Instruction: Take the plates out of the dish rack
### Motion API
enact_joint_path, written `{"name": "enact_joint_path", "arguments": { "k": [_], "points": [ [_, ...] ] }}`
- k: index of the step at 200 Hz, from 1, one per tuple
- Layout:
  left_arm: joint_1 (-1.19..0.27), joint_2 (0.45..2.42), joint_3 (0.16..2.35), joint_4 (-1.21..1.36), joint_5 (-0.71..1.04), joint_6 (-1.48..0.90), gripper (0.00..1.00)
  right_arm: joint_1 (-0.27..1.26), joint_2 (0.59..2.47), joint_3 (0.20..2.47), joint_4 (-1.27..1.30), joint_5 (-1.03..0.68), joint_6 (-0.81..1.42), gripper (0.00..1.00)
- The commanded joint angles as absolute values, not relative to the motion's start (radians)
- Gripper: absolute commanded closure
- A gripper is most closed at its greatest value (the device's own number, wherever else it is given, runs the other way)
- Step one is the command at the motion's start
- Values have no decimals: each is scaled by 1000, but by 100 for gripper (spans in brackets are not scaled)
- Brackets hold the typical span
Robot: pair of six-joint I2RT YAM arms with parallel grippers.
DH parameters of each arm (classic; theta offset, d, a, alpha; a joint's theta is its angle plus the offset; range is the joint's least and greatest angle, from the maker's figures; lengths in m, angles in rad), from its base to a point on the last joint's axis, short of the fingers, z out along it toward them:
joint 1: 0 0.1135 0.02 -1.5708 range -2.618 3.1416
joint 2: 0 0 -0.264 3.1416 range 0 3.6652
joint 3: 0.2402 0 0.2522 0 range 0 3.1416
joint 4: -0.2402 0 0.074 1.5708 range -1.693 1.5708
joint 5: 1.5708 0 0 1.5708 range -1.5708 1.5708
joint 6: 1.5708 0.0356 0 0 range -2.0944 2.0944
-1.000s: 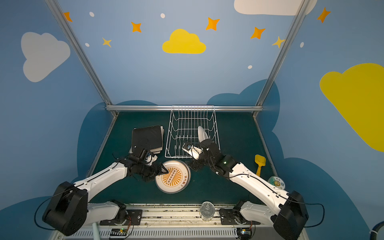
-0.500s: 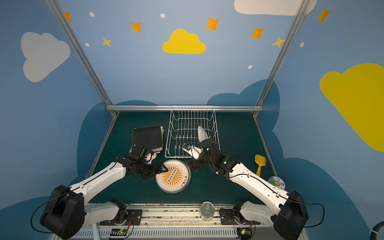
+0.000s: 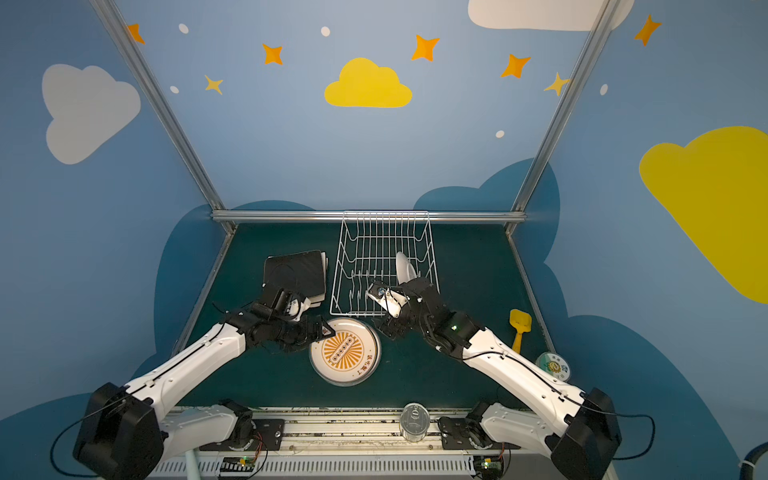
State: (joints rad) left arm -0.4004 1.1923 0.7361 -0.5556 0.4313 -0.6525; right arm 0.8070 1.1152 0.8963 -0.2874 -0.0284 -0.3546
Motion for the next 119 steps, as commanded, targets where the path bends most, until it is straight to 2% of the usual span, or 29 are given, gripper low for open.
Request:
{"name": "enact_joint_path", "arguments": {
  "k": [1, 119],
  "points": [
    [-402, 1199, 709, -516, 465, -657, 1, 813, 1106, 888, -275, -18, -344, 10],
    [-410, 1273, 722, -517, 451, -654, 1, 812, 1114, 894, -278, -12, -339, 10]
  ]
}}
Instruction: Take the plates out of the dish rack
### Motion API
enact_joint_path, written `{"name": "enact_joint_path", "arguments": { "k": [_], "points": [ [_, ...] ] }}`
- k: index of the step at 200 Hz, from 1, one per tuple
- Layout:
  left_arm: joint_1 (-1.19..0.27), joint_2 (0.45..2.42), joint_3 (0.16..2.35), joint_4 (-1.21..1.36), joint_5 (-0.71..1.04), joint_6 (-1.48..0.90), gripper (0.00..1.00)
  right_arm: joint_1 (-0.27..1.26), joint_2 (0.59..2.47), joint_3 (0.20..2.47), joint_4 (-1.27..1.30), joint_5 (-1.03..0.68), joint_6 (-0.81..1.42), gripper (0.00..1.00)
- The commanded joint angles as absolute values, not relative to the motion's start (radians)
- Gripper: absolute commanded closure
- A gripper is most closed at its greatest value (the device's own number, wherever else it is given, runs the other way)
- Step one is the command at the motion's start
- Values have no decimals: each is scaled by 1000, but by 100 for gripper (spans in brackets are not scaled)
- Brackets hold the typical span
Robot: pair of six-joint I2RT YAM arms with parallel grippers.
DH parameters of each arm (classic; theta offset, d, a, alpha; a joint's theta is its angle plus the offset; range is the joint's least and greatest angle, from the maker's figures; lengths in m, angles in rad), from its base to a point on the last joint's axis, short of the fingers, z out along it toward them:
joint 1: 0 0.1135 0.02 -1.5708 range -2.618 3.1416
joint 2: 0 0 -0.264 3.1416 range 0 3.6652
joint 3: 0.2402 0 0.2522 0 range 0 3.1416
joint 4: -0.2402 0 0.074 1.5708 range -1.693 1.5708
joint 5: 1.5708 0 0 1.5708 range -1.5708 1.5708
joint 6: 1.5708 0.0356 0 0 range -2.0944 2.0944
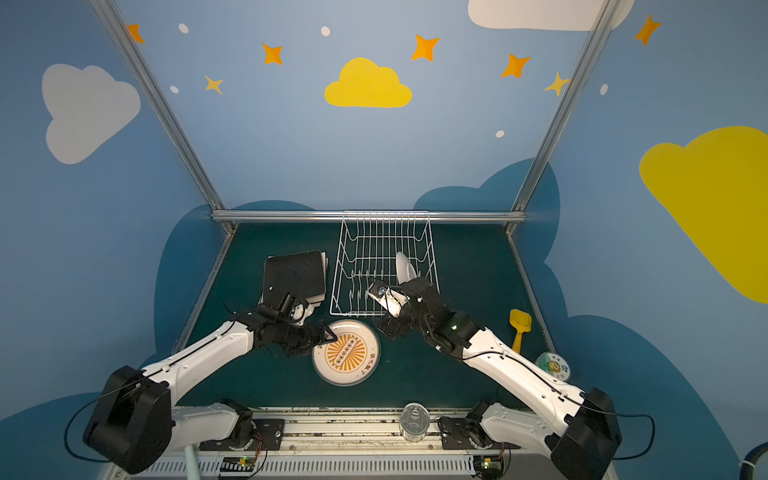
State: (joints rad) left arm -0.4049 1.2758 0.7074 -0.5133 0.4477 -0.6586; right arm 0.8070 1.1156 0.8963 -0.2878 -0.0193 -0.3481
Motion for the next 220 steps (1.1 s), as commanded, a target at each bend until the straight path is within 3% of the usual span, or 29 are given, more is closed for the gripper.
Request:
{"name": "enact_joint_path", "arguments": {
  "k": [1, 65, 140, 220],
  "points": [
    [-410, 1273, 722, -520, 448, -653, 1, 811, 1113, 894, -277, -12, -339, 10],
    [-410, 1258, 783, -648, 340, -621, 1, 811, 1117, 896, -272, -16, -336, 10],
    [-410, 1191, 960, -672, 330, -589, 1, 789, 1045, 885, -256, 63, -266, 10],
    [-443, 1419, 1323, -588, 407, -526, 1, 635, 934, 894, -337, 79, -53, 9]
  ]
}}
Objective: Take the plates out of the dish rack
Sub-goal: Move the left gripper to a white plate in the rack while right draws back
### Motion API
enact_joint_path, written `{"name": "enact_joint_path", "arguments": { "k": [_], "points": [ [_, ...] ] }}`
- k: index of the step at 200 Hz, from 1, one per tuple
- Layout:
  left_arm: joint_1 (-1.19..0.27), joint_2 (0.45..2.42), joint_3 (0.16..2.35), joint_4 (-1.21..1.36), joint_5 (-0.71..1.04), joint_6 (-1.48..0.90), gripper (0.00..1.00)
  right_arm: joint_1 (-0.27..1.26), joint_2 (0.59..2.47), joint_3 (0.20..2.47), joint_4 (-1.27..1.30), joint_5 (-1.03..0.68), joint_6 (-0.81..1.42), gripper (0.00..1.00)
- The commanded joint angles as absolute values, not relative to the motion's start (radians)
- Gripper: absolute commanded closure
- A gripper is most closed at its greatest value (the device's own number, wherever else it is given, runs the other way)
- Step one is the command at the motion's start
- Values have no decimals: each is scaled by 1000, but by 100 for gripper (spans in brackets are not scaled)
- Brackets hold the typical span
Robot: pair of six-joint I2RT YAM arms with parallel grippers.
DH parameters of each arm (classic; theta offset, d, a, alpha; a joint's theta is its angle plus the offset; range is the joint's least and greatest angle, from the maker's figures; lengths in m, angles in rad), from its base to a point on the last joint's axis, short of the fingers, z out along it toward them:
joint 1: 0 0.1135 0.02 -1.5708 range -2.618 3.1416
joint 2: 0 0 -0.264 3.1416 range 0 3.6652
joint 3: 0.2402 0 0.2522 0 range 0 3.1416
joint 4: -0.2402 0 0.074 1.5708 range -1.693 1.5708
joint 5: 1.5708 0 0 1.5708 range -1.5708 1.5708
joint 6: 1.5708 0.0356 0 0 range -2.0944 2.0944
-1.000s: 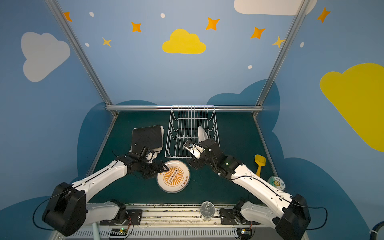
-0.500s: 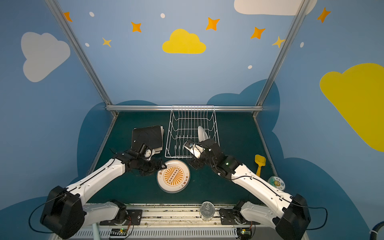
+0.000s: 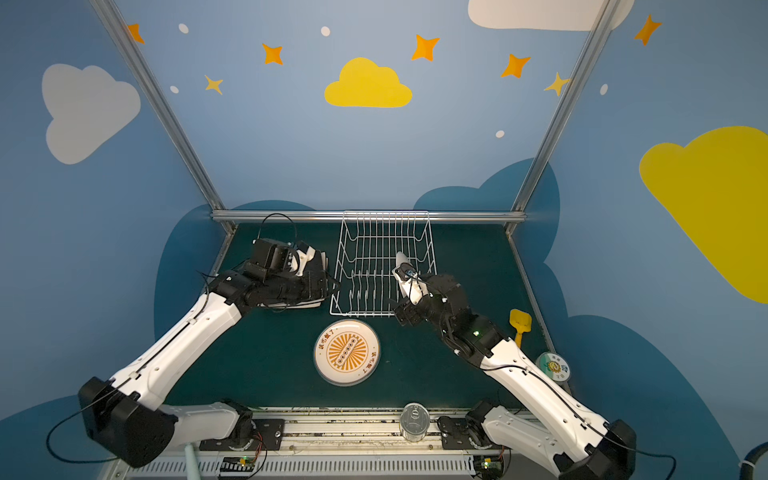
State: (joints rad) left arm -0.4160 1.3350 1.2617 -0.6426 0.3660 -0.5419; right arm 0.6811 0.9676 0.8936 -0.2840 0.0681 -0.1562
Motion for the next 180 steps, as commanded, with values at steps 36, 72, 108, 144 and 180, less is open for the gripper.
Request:
{"name": "enact_joint_path", "arguments": {
  "k": [36, 72, 108, 144, 180],
  "points": [
    [-532, 1594, 1475, -536, 406, -531, 2, 519, 935, 928, -446, 25, 64, 9],
    [-591, 1753, 1618, -525, 403, -567, 3, 435, 915, 934, -502, -21, 107, 9],
    [-638, 1894, 1736, -534, 371, -594, 6, 339, 881, 925, -546, -110, 131, 9],
    [-659, 2006, 1814, -512, 369, -615, 8, 272, 867, 928, -603, -229, 123, 9],
    [-676, 2087, 1896, -536, 334, -589, 12, 224, 868, 914, -624, -317, 134, 9]
  ]
}}
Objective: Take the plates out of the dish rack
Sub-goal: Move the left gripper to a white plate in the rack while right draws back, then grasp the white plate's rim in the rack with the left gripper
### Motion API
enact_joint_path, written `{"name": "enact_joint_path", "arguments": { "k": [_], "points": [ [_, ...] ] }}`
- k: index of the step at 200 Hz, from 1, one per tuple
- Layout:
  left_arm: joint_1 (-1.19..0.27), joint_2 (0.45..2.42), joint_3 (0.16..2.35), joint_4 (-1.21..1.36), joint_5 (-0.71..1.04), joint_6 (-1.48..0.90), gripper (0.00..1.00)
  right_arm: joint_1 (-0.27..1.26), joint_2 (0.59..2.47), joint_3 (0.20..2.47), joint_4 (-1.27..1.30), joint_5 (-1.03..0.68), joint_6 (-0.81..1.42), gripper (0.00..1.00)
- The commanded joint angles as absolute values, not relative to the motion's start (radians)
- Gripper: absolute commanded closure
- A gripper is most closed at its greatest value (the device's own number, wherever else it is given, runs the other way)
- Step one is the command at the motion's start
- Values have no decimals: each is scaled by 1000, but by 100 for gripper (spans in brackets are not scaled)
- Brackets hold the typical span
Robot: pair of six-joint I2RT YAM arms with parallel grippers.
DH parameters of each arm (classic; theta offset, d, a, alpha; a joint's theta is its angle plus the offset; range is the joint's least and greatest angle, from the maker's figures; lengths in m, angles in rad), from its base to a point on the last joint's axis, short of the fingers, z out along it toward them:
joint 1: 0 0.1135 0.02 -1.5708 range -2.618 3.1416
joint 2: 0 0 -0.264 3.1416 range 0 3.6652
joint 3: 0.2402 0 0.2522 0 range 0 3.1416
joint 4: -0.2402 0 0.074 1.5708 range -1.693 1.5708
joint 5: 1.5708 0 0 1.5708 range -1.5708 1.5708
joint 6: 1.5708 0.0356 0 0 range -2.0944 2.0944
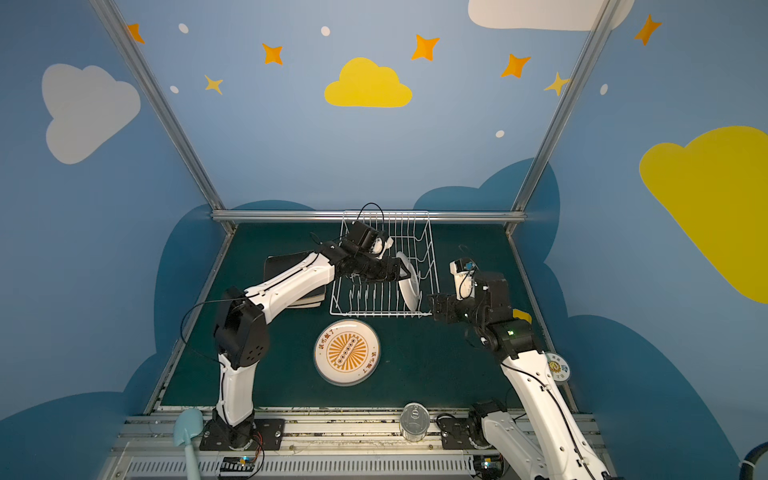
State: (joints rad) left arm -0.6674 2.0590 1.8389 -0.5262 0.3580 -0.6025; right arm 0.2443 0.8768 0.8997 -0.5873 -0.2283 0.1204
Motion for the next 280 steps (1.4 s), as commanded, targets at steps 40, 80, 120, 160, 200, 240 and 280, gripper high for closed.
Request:
{"name": "enact_joint_path", "arguments": {
  "k": [40, 80, 120, 160, 200, 240, 280],
  "points": [
    [-683, 2157, 1956, -560, 328, -589, 21, 215, 858, 906, -621, -331, 130, 9],
    [-696, 2195, 1997, -579, 252, -612, 27, 209, 860, 911, -608, -337, 133, 9],
    [-702, 2205, 2005, -583, 212, -633, 37, 209, 864, 922, -610, -341, 129, 9],
    [-716, 2211, 2013, -575, 207, -647, 45, 206, 869, 935, -612, -328, 105, 8],
    [-722, 2229, 2033, -599, 209, -648, 49, 204, 864, 933, -607, -328, 114, 9],
    [-721, 2231, 2031, -601, 219, -648, 54, 204, 856, 920, -607, -318, 117, 9],
    [-722, 2229, 2020, -587, 227, -659, 66, 203, 855, 922, -606, -312, 120, 9]
  ]
}}
